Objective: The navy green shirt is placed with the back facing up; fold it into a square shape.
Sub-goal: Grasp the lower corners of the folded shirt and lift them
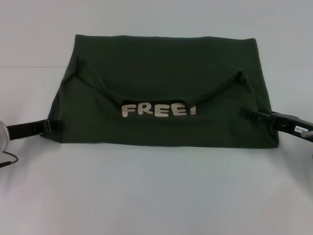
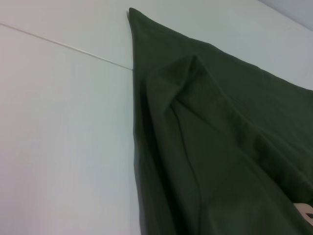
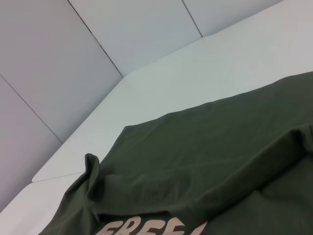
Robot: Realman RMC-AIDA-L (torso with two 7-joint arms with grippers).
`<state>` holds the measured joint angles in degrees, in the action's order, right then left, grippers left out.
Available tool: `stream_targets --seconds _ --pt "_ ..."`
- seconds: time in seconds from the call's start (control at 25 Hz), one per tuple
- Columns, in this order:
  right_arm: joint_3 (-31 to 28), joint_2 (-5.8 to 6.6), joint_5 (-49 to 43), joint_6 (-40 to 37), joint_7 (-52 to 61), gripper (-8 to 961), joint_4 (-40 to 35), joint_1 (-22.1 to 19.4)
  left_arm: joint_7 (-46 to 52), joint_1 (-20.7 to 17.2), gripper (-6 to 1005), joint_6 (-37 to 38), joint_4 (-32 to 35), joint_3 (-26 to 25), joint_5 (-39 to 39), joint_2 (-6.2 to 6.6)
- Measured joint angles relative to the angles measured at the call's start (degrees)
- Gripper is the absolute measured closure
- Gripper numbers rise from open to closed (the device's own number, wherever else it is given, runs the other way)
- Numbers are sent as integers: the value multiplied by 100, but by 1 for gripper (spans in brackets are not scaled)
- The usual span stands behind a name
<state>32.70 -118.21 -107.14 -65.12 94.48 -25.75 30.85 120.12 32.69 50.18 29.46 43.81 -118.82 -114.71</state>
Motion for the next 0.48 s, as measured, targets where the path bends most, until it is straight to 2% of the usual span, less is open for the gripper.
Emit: stream_targets --seconds 0.32,0.4,0.48 --pt "-25 20 4 -3 29 54 1 0 -18 24 836 0 -40 43 -77 19" --pt "-6 88 3 -67 147 54 -6 -3 -21 33 918 0 -41 44 -121 20" --pt "38 230 -23 -242 493 54 -132 -28 -30 33 1000 1 -29 44 -133 15"
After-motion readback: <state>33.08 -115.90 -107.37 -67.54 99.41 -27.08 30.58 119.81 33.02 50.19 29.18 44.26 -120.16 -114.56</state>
